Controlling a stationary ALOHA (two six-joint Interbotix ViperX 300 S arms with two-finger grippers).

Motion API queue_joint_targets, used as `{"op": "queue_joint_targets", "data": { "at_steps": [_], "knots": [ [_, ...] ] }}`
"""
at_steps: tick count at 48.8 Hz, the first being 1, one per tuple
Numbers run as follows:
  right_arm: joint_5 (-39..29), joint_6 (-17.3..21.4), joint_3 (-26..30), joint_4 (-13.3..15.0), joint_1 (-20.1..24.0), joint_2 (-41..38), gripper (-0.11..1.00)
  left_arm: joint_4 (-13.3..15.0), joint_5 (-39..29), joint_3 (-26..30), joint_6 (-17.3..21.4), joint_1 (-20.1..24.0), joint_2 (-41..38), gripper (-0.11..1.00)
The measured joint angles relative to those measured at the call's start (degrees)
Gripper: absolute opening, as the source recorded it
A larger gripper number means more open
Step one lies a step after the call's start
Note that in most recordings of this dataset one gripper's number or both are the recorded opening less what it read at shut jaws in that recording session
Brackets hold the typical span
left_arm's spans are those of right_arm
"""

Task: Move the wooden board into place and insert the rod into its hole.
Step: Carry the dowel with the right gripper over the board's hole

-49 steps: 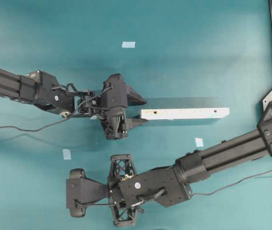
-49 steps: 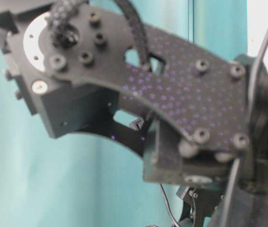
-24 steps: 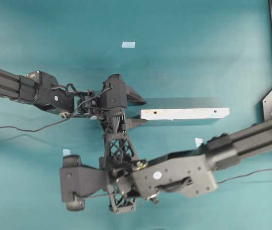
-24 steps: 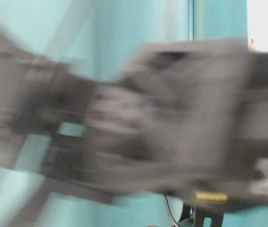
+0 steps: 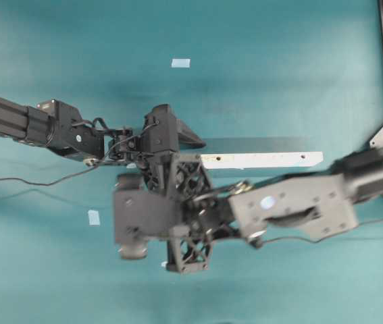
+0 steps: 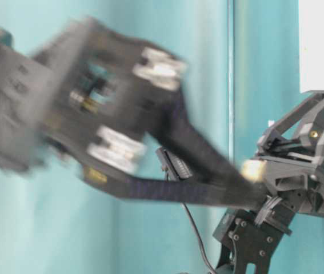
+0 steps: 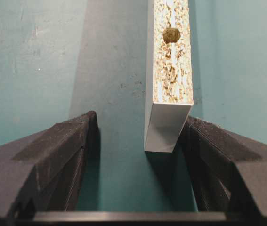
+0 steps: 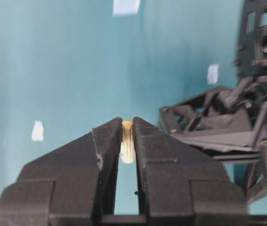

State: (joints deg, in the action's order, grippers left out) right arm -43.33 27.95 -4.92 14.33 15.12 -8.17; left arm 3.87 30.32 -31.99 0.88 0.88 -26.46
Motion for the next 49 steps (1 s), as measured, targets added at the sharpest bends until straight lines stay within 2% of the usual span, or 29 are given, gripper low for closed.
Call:
{"op": "queue_joint_targets", "data": {
  "at_steps": [25,38,49],
  "knots": [
    [19.60,0.00,-18.54,0.00,-3.96,14.77,0.09,0.00,-0.09,0.09,0.00,0.00,0.00,0.72],
    [34.01,0.09,-32.61,0.00,-8.00,24.26,0.09,-0.09,-0.18,0.26,0.00,0.00,0.00,0.72],
    [45.09,-0.26,-43.59,0.09,-11.95,27.95,0.09,0.00,-0.79,0.88,-0.18,0.00,0.00,0.72]
  ]
}}
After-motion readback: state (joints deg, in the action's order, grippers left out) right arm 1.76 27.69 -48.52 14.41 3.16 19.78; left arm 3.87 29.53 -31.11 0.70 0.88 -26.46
